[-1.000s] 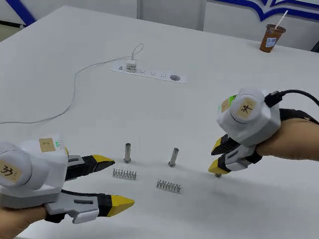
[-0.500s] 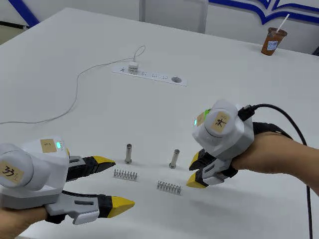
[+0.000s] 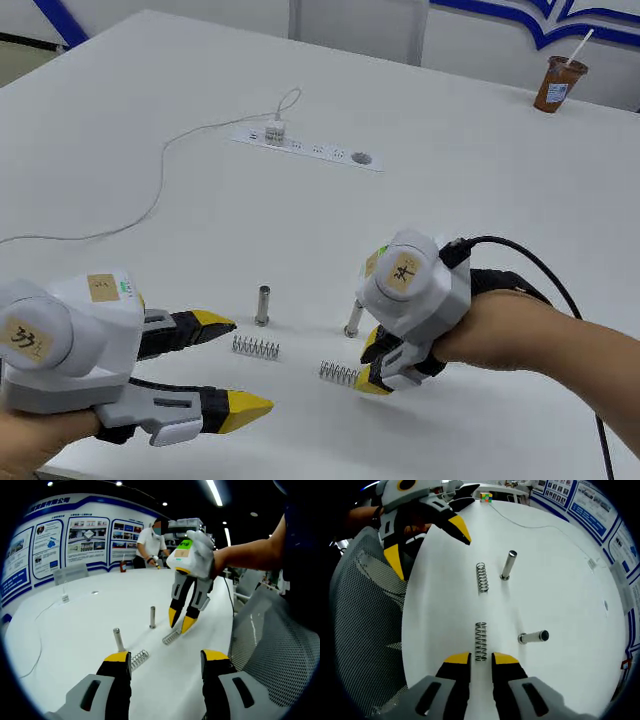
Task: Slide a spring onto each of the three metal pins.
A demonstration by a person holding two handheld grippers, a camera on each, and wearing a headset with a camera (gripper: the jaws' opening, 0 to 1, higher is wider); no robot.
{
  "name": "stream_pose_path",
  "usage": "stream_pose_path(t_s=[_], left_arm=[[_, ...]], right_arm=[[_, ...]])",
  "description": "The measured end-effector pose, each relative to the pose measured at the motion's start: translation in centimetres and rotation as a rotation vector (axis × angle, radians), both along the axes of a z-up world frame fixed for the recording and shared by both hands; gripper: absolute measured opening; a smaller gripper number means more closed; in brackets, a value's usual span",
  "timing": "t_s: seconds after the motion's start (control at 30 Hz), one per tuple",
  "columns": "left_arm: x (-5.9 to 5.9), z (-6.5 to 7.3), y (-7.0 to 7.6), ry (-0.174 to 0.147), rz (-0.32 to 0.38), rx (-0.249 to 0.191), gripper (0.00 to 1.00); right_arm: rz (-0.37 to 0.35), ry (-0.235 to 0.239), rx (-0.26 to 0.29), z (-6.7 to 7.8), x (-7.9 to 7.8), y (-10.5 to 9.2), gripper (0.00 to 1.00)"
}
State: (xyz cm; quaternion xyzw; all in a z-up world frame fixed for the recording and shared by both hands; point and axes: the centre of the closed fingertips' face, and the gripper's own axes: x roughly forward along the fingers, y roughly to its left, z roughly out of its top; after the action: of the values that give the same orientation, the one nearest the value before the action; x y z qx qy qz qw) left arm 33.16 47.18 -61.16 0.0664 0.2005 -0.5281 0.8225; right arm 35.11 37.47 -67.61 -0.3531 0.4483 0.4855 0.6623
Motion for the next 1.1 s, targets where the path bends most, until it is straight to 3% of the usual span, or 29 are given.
stream_pose_path(t_s=[0.4, 1.1], left_arm=[[-0.15, -0.24, 0.04, 0.004, 0.001, 0.002, 0.57], [-0.35, -0.3, -0.42, 0.007, -0.014, 0.009, 0.55]], right_arm=[[-0.002, -0.002, -0.03, -1.11, -0.13, -0.21, 0.14], [-0.035, 0.018, -0.021, -1.11, -0.14, -0.24, 0.12]])
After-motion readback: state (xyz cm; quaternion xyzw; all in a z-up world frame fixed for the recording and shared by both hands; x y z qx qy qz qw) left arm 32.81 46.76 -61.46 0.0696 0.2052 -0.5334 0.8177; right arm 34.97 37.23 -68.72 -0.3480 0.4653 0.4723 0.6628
